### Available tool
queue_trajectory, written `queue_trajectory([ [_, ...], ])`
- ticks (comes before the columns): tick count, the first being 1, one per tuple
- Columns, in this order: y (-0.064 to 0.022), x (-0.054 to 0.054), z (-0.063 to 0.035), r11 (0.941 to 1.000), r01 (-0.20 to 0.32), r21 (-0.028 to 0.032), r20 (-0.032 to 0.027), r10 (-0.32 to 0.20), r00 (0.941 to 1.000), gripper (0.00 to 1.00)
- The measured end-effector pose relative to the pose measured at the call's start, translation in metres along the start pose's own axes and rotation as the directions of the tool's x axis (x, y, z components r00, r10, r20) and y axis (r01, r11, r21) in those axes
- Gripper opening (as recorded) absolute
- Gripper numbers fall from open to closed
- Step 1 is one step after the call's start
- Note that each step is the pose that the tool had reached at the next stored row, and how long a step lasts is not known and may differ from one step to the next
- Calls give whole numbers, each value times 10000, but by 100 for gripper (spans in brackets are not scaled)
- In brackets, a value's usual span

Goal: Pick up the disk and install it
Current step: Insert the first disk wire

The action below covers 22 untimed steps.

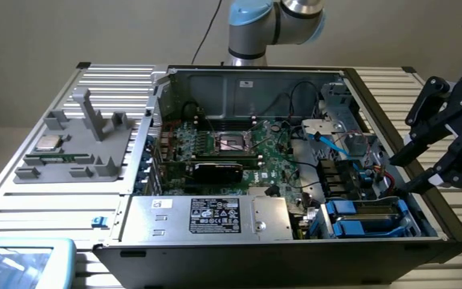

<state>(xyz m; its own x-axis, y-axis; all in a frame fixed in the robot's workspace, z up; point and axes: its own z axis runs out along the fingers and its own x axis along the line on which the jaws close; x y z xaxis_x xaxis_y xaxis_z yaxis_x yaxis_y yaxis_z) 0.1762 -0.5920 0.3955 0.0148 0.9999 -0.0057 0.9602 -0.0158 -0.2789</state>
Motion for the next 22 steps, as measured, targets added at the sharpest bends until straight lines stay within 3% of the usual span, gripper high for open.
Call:
queue_trajectory([
  [8, 172, 3, -50, 10000, 3, 44, -7, -3, 10000, 45],
  [14, 185, 3, -53, 10000, 3, 67, -9, -3, 10000, 45],
  [16, 204, 2, -58, 9999, 10, 106, -26, -10, 10000, 45],
  [19, 241, 3, -67, 9999, 37, 130, -119, -36, 9999, 45],
  [20, 253, 3, -68, 9999, 59, 141, -190, -57, 9998, 45],
  [22, 267, 3, -65, 9998, 120, 159, -391, -113, 9992, 45],
])
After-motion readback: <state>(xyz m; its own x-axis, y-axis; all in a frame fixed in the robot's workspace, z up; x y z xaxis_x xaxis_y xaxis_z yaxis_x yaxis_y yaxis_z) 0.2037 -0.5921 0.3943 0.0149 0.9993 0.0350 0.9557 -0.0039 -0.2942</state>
